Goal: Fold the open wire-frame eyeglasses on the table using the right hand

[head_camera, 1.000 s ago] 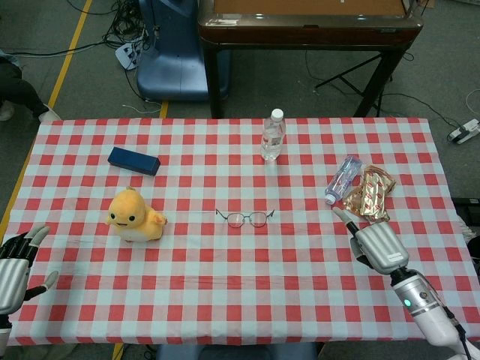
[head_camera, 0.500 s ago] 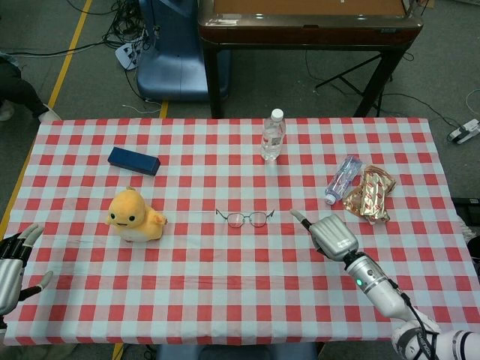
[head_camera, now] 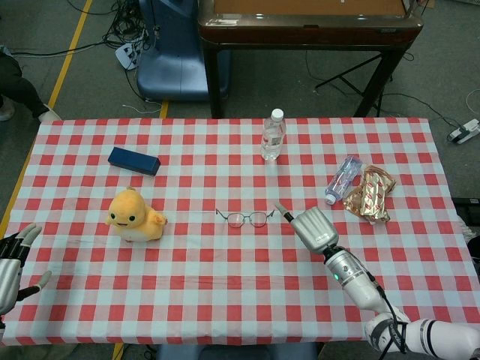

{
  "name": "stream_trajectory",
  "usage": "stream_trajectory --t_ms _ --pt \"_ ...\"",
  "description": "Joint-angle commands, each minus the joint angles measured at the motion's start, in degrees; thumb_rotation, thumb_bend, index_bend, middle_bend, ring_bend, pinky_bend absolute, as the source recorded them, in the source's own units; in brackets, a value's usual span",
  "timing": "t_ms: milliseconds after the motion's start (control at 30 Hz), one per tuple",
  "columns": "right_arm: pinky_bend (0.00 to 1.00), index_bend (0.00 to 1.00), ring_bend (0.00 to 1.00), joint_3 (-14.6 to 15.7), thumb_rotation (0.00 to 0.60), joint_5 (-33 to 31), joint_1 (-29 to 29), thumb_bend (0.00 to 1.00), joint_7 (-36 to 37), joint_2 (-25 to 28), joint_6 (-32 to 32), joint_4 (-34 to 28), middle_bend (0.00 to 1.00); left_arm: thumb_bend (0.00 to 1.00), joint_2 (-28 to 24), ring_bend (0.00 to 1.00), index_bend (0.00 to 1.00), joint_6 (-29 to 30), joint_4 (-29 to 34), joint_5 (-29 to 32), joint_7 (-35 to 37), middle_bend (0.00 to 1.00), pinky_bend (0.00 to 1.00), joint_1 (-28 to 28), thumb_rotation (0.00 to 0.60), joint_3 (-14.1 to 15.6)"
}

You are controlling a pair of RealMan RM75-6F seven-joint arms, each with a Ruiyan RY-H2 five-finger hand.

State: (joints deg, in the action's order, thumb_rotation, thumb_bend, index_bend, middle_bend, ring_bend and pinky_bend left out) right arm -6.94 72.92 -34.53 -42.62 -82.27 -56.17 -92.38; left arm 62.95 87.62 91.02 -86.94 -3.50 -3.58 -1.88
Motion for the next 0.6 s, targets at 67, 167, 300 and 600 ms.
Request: stream_trajectory --t_ms 67,167,300,600 --pt "0.96 0.0 0.96 0.1 0.6 -0.8 -1.2 1.0 -1.4 -1.8 0.3 1.4 1.0 0.26 -0.1 0.14 0.11 0.0 0.0 0.1 0.0 0.1 0.14 0.1 0.6 0.0" --pt "0.96 0.0 0.96 0.4 0.6 -1.4 -2.2 1.0 -2.5 -3.1 0.8 2.4 1.0 0.26 -0.2 0.14 0.11 0.0 0.1 0.1 0.1 0.1 0.14 0.2 0.6 0.0" --pt "0.96 0.0 0.96 0.8 0.6 -2.3 -3.4 1.0 -4.2 -5.0 1.5 3.8 1.0 0.26 -0.3 0.14 0.11 0.0 0.2 0.1 0.2 0.1 0.14 0.2 0.6 0.1" --pt "0.96 0.0 0.96 1.0 0.6 -4.7 -5.8 1.0 -5.9 -8.2 2.8 6.4 1.0 0.26 -0.7 0.14 0.11 0.0 0.3 0.1 0.4 0.1 0.14 0.4 0.6 0.2"
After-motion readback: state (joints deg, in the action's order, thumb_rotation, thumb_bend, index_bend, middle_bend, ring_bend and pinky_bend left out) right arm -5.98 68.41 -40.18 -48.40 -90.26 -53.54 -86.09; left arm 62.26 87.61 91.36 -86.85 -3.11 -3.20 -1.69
